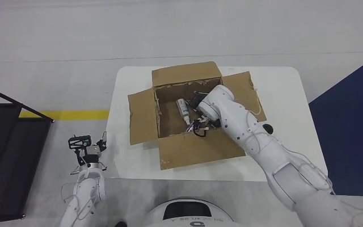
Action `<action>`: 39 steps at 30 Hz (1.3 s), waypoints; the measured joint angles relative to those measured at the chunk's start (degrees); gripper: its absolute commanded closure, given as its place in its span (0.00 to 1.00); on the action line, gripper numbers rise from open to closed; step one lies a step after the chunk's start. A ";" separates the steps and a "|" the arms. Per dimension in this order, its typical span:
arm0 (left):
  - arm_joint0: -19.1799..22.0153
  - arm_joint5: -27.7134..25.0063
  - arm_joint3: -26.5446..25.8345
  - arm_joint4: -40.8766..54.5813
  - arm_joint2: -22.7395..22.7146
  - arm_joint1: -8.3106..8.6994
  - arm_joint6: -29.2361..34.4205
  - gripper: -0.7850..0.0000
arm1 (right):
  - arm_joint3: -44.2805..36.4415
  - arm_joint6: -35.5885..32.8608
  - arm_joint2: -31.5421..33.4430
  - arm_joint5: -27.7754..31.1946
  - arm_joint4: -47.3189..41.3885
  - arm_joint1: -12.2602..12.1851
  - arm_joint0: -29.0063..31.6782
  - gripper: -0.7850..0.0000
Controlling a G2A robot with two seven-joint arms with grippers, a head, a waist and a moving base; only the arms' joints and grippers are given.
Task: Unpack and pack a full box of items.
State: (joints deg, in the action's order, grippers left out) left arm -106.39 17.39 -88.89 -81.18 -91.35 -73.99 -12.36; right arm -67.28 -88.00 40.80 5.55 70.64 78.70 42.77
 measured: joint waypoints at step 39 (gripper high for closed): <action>0.00 0.00 0.00 0.00 0.00 0.00 0.00 0.00 | 6.71 0.00 -3.38 -2.94 -0.89 2.20 -3.52 0.59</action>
State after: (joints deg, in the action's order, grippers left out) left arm -106.39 17.39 -88.89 -81.18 -91.35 -73.99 -12.36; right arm -60.57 -88.00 37.41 2.61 69.76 80.89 39.25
